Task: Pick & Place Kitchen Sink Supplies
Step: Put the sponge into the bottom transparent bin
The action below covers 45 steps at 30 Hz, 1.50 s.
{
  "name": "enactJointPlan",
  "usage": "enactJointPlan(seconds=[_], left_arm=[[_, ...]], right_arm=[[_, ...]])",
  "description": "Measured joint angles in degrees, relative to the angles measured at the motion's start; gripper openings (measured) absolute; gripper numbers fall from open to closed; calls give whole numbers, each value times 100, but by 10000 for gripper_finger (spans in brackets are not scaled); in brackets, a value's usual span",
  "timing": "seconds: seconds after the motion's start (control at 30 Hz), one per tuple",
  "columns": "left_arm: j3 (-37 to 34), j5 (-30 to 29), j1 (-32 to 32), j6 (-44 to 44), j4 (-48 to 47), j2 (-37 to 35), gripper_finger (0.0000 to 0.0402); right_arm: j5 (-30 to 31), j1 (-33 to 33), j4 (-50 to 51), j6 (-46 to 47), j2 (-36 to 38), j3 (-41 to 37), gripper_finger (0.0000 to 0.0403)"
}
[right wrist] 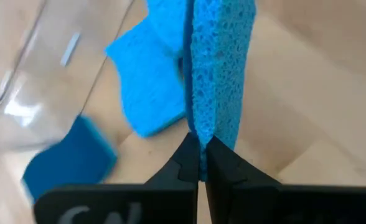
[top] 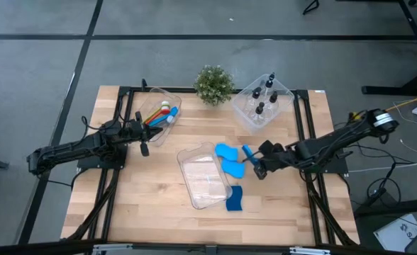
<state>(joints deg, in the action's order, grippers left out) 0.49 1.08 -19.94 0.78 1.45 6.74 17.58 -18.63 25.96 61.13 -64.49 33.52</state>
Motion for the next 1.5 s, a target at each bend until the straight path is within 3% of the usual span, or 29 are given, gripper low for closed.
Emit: enactJointPlan(seconds=[0.13, 0.33, 1.5], left_arm=[[0, 0, 0, 0, 0, -2, 2], [-1, 0, 0, 0, 0, -1, 2], [0, 0, 0, 0, 0, -1, 2]], right_arm=[[173, 0, -242, 475, 251, -371, 7], [-274, 0, -940, 853, 165, -729, 7], [-372, 3, -851, 1044, 146, -731, 56]])
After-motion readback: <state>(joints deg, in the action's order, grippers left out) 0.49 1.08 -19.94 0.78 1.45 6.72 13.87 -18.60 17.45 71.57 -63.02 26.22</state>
